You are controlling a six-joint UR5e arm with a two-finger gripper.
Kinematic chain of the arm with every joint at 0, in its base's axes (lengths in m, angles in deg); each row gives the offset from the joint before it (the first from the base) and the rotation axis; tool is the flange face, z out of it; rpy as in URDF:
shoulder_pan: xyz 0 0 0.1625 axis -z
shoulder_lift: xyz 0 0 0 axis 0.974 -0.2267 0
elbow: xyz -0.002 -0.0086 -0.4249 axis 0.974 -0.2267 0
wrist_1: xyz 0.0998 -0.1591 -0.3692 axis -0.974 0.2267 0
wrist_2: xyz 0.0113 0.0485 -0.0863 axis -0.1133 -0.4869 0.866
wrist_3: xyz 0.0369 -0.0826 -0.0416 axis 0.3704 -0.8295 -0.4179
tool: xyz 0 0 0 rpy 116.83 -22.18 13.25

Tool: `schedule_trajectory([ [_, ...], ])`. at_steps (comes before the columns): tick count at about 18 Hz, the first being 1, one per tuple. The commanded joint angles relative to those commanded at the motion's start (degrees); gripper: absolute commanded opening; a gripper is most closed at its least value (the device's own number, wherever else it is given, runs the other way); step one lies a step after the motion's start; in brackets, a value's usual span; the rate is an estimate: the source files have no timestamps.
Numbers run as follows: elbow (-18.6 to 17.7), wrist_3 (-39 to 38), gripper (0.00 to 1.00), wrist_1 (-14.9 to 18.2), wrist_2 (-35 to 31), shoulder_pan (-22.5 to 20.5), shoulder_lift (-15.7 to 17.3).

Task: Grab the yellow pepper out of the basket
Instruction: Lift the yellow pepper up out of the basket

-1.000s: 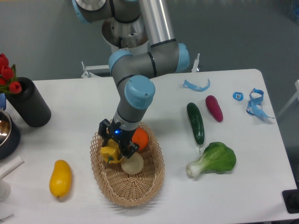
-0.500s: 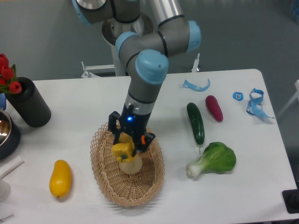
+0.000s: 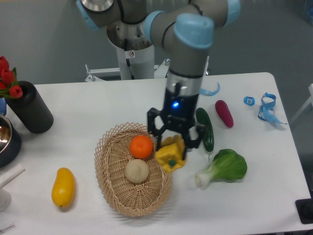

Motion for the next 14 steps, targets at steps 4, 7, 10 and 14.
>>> schedule_trajectory([
  [4, 1.58, -0.71, 0.40, 0.09, 2.73, -2.73, -0.18],
  [7, 1.67, -0.09, 0.40, 0.18, 3.35, -4.84, -0.18],
  [10, 1.67, 0.00, 0.40, 0.09, 3.35, -5.36, -0.18],
  [14, 1.59, 0.87, 0.40, 0.09, 3.35, -5.63, -0.18],
])
